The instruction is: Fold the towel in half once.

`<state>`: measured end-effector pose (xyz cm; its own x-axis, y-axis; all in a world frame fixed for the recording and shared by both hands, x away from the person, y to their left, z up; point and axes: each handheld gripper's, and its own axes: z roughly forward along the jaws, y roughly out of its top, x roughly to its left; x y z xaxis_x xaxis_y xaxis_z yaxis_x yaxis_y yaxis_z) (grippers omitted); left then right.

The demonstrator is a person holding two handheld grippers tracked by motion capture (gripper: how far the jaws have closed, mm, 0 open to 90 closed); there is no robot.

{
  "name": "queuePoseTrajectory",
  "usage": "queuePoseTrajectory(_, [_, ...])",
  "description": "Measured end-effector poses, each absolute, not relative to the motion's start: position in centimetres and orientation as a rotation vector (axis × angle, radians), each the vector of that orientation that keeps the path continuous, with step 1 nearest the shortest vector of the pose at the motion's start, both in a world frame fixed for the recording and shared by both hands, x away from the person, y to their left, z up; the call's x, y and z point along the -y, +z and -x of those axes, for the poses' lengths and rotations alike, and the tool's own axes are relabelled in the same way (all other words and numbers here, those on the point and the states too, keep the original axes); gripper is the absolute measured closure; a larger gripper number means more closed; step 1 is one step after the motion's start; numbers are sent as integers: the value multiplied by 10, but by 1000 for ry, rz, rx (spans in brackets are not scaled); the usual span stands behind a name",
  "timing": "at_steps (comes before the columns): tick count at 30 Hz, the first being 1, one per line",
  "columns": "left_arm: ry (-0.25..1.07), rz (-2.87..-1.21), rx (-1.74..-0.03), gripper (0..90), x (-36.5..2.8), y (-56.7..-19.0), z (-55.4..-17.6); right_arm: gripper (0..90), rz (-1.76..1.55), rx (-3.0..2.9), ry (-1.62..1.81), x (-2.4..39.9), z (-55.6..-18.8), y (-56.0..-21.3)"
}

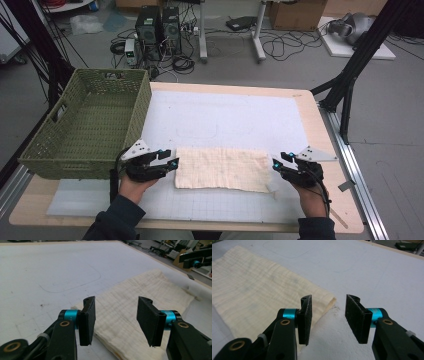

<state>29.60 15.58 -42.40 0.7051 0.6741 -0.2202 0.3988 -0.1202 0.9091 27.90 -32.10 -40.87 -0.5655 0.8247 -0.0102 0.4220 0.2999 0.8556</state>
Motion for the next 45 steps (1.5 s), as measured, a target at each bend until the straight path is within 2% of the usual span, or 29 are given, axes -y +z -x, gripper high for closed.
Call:
queuePoseTrajectory(8, [317, -1744, -897, 507, -156, -423, -310, 573, -1105, -2136, 1178, 316, -287, -412])
queuePoseTrajectory(13, [313, -1779, -916, 538, -151, -426, -319, 624, -1072, -2177, 1158, 306, -294, -415])
queuePoseTrajectory(21, [328, -1820, -937, 566, -144, -432, -325, 608, -1094, -2257, 1129, 295, -325, -434])
queuePoseTrajectory(22, [330, -1824, -936, 569, -144, -432, -325, 622, -1107, -2268, 1138, 295, -331, -437])
queuePoseTrajectory(23, [332, -1823, -939, 572, -144, -432, -325, 675, -1112, -2281, 1147, 295, -335, -440])
queuePoseTrajectory(24, [338, -1820, -944, 572, -143, -433, -325, 744, -1134, -2295, 1143, 294, -340, -444])
queuePoseTrajectory(25, [349, -1821, -945, 576, -144, -432, -326, 852, -1129, -2306, 1138, 295, -342, -445])
queuePoseTrajectory(31, [371, -1806, -974, 598, -146, -435, -330, 878, -1153, -2205, 1034, 297, -344, -446])
queuePoseTrajectory(33, [361, -1820, -982, 586, -143, -435, -334, 840, -1152, -2191, 1055, 298, -342, -444])
queuePoseTrajectory(35, [367, -1831, -980, 559, -139, -436, -338, 749, -1135, -2156, 1058, 298, -341, -441])
queuePoseTrajectory(39, [401, -1904, -1000, 550, -130, -438, -350, 671, -1093, -2176, 1117, 297, -341, -439])
queuePoseTrajectory(42, [379, -1913, -1023, 470, -126, -441, -359, 585, -1041, -2228, 1135, 292, -345, -441])
queuePoseTrajectory(43, [372, -1920, -1032, 439, -125, -444, -361, 547, -1034, -2250, 1138, 289, -348, -442])
queuePoseTrajectory(45, [360, -1962, -1050, 432, -123, -448, -364, 438, -1043, -2271, 1112, 283, -353, -445])
